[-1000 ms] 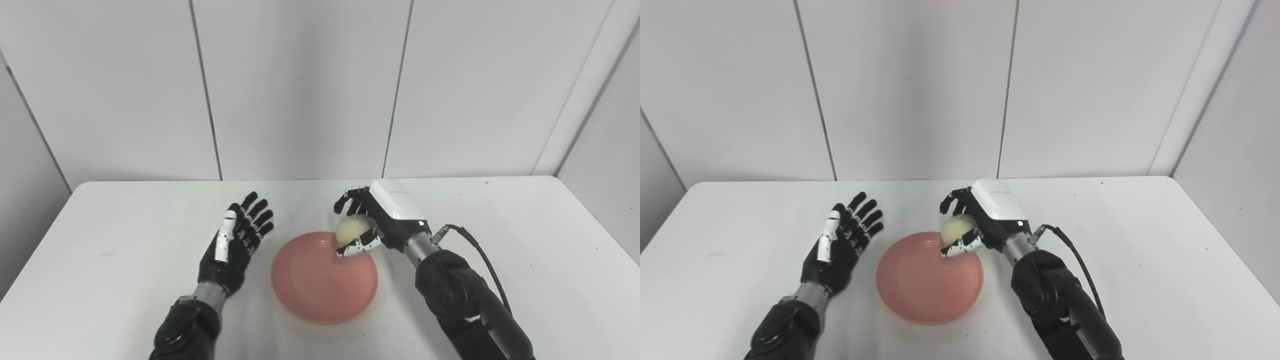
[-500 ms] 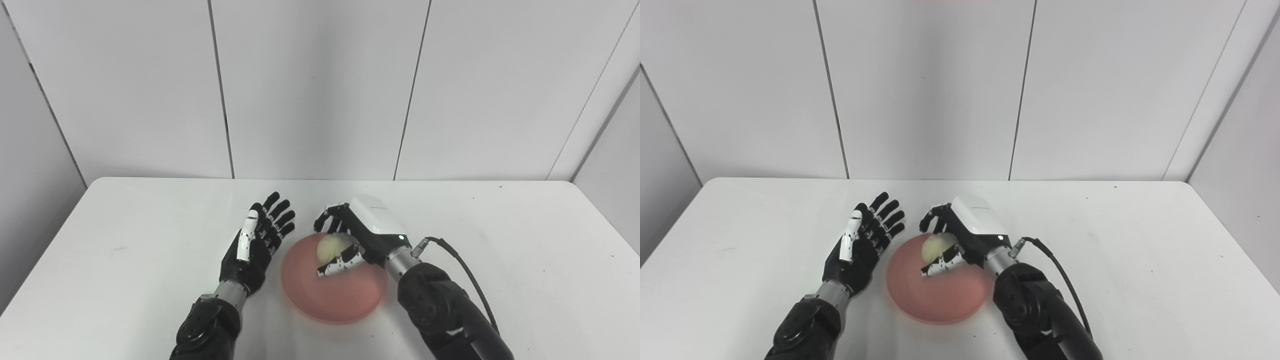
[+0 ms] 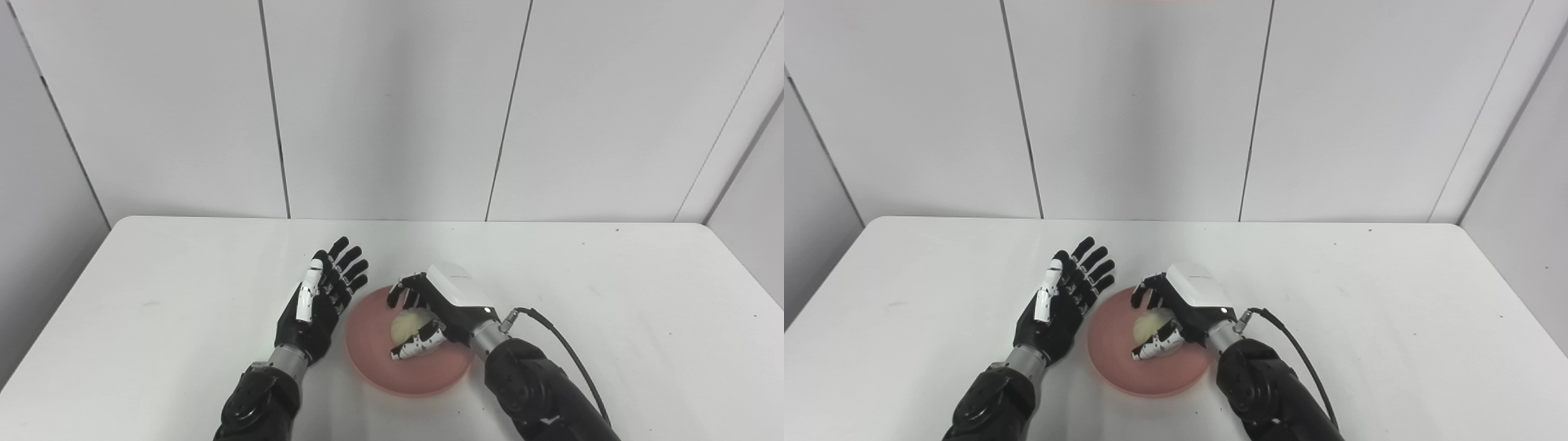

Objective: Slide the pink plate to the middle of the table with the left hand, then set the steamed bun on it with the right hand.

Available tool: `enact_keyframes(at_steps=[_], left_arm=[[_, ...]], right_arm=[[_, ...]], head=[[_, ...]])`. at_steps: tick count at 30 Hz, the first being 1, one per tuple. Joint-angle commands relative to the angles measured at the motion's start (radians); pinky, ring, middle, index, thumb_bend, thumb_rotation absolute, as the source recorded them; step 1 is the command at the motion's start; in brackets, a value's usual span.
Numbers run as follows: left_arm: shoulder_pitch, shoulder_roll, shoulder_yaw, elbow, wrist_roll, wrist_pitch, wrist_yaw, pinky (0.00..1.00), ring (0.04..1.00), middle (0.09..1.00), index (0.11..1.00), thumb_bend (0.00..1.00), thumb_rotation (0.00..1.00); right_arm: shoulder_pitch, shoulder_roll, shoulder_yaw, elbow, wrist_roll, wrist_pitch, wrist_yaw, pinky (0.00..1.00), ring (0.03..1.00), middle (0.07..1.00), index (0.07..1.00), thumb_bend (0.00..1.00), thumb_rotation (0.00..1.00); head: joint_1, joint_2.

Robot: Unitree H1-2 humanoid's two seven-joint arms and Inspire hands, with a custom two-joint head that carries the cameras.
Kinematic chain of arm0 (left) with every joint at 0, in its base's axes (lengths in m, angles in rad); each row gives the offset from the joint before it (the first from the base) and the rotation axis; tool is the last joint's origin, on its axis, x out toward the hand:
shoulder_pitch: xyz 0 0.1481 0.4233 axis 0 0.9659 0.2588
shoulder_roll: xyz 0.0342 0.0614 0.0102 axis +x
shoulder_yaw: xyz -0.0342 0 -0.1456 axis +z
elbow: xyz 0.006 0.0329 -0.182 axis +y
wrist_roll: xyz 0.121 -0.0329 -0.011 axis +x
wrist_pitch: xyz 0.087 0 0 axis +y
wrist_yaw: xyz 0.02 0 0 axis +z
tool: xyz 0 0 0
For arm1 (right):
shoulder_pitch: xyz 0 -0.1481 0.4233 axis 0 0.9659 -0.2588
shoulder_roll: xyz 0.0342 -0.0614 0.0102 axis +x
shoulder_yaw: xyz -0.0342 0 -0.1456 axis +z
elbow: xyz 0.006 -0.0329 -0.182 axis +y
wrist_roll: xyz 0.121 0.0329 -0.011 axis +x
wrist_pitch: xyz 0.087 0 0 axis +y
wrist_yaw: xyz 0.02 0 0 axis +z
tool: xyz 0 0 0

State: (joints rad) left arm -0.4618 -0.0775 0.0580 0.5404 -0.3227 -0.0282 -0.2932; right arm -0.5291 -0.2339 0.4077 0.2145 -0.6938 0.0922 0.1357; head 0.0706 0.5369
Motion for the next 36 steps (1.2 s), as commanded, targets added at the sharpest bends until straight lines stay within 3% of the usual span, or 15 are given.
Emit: enact_keyframes(at_steps=[1,7,10,11,12,13,14,21,27,33,36], left_arm=[[0.095,-0.002,-0.015,0.068,0.022,0.117,0.027,0.94,0.917,0.941,0.941,0.43,1.00],[0.095,0.002,-0.019,0.070,0.020,0.114,0.024,0.95,0.920,0.945,0.946,0.43,1.00],[0.096,0.005,-0.021,0.070,0.020,0.113,0.023,0.95,0.919,0.944,0.947,0.43,1.00],[0.096,0.005,-0.021,0.070,0.019,0.114,0.021,0.95,0.921,0.945,0.949,0.43,1.00],[0.096,0.006,-0.021,0.070,0.018,0.115,0.022,0.95,0.920,0.944,0.949,0.43,1.00],[0.096,0.006,-0.021,0.070,0.018,0.117,0.023,0.95,0.916,0.940,0.946,0.43,1.00],[0.095,0.005,-0.019,0.070,0.016,0.120,0.025,0.95,0.912,0.937,0.943,0.43,1.00],[0.096,0.006,-0.021,0.069,0.019,0.129,0.031,0.91,0.893,0.928,0.935,0.44,1.00],[0.099,0.005,-0.014,0.066,0.011,0.130,0.031,0.91,0.887,0.923,0.928,0.43,1.00],[0.104,0.007,-0.013,0.066,0.008,0.124,0.028,0.92,0.893,0.930,0.932,0.43,1.00],[0.104,0.009,-0.011,0.069,0.003,0.123,0.026,0.93,0.906,0.936,0.936,0.44,1.00]], right_arm=[[-0.031,0.005,0.013,0.037,-0.011,-0.039,-0.009,0.28,0.377,0.422,0.537,0.52,0.00],[-0.040,-0.005,0.043,0.068,-0.040,-0.022,0.004,0.29,0.379,0.442,0.522,0.52,0.00],[-0.044,-0.017,0.063,0.049,-0.060,-0.004,0.030,0.42,0.481,0.455,0.529,0.52,0.00],[-0.045,-0.020,0.067,0.042,-0.064,0.002,0.038,0.53,0.571,0.578,0.625,0.62,0.15],[-0.045,-0.025,0.070,0.023,-0.068,0.015,0.057,0.56,0.607,0.631,0.672,0.67,0.24],[-0.045,-0.029,0.072,0.005,-0.074,0.028,0.074,0.55,0.635,0.700,0.755,0.72,0.44],[-0.044,-0.032,0.074,-0.014,-0.081,0.042,0.092,0.55,0.650,0.744,0.811,0.76,0.56],[-0.049,-0.048,0.057,-0.107,-0.072,0.093,0.200,0.64,0.765,0.872,0.947,0.86,0.83],[-0.062,-0.059,0.040,-0.144,-0.068,0.101,0.238,0.64,0.776,0.878,0.961,0.91,0.92],[-0.064,-0.069,0.010,-0.194,-0.060,0.108,0.261,0.65,0.786,0.876,0.960,0.87,0.95],[-0.039,-0.062,-0.037,-0.210,-0.028,0.072,0.204,0.64,0.781,0.873,0.948,0.85,0.96]], head=[[0.001,0.002],[-0.001,0.003],[-0.002,0.002],[-0.002,0.002],[-0.002,0.002],[-0.002,0.002],[-0.002,0.002],[-0.003,-0.001],[-0.008,-0.004],[-0.015,-0.008],[-0.020,-0.012]])
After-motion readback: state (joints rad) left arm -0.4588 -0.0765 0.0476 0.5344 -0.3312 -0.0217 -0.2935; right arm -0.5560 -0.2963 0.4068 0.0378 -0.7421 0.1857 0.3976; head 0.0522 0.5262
